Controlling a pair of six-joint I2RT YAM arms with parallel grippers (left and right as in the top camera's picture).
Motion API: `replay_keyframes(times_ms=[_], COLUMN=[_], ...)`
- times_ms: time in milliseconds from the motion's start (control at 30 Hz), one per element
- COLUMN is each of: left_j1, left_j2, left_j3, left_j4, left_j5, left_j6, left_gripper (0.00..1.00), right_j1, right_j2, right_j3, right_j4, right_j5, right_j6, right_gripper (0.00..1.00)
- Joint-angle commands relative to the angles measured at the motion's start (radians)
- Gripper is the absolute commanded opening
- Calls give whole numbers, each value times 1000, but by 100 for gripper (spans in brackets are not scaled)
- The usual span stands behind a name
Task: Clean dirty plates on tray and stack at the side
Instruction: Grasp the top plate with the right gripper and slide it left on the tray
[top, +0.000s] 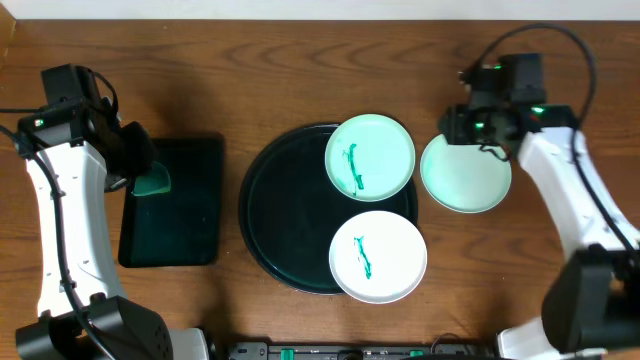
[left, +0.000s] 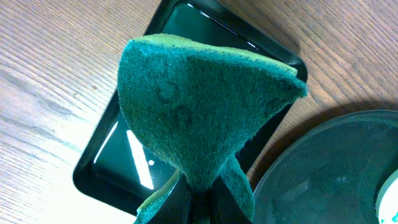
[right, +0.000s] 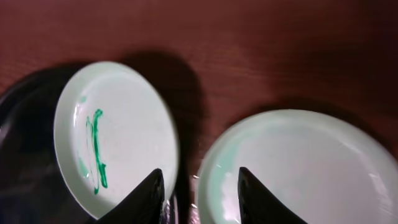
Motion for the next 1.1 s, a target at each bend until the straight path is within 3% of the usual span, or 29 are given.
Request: replay_keyframes(times_ms=[0, 333, 500, 667, 867, 1067], left_j1=[-2, -2, -2, -2, -2, -2], left_j2=[5, 5, 5, 5, 5, 5], left_j3=[8, 8, 8, 8, 8, 8], left_j4=[2, 2, 2, 5, 7, 7], left_j5=[-2, -2, -2, -3, -2, -2], left_j6=[10, 11, 11, 14, 14, 14], left_gripper=[7, 7, 7, 7, 7, 7], right_j1=[56, 116, 133, 144, 161, 207], right_j2=[78, 231, 267, 283, 240, 187], right_j3=[17, 17, 17, 17, 34, 64], right_j4=[21, 127, 151, 150, 145, 98], right_j5=[0, -8, -2, 0, -34, -145], right_j6=[15, 27, 16, 11, 32, 209], right_gripper=[36, 29, 19, 1, 1, 1])
